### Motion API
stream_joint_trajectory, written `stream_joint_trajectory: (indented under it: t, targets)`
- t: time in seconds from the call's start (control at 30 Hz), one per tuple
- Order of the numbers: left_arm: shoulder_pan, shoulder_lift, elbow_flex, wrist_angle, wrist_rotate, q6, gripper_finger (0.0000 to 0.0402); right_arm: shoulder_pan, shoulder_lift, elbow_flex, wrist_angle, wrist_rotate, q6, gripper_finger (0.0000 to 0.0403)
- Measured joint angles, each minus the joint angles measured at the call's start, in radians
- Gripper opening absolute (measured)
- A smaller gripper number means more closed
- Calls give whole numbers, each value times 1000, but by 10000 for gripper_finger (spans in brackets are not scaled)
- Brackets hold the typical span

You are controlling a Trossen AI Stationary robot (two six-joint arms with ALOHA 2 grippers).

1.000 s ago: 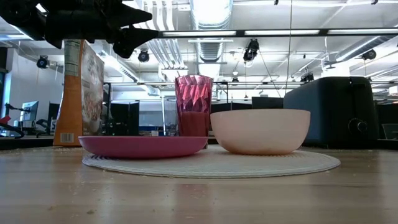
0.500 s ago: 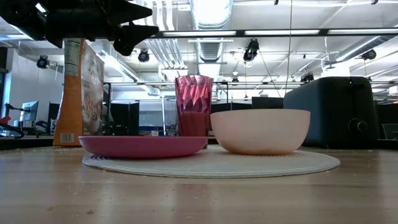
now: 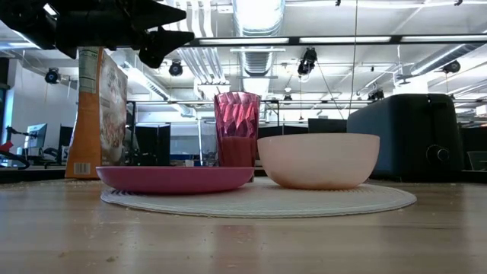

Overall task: Arrange a breakfast setting
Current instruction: Put the apple beside the red cup on the placemat

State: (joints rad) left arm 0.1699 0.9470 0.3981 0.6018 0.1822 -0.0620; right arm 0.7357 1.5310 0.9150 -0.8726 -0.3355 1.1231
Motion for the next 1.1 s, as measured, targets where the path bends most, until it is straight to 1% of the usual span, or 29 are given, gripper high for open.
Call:
stream_joint_trajectory:
  t: [0.43,0.57,0.73,0.97,1.1]
  targets:
    - [0,0,0,5,0,0,261,2,72,1,37,15,-86,228]
    - [0,0,0,5,0,0,261,2,76,1,37,15,-86,217]
    - [0,0,0,5,0,0,261,2,76,0,41,18,-88,179]
    - [0,0,0,5,0,0,261,2,74,0,49,20,-90,104]
    - [0,0,0,5,0,0,261,2,56,-2,53,25,-89,77]
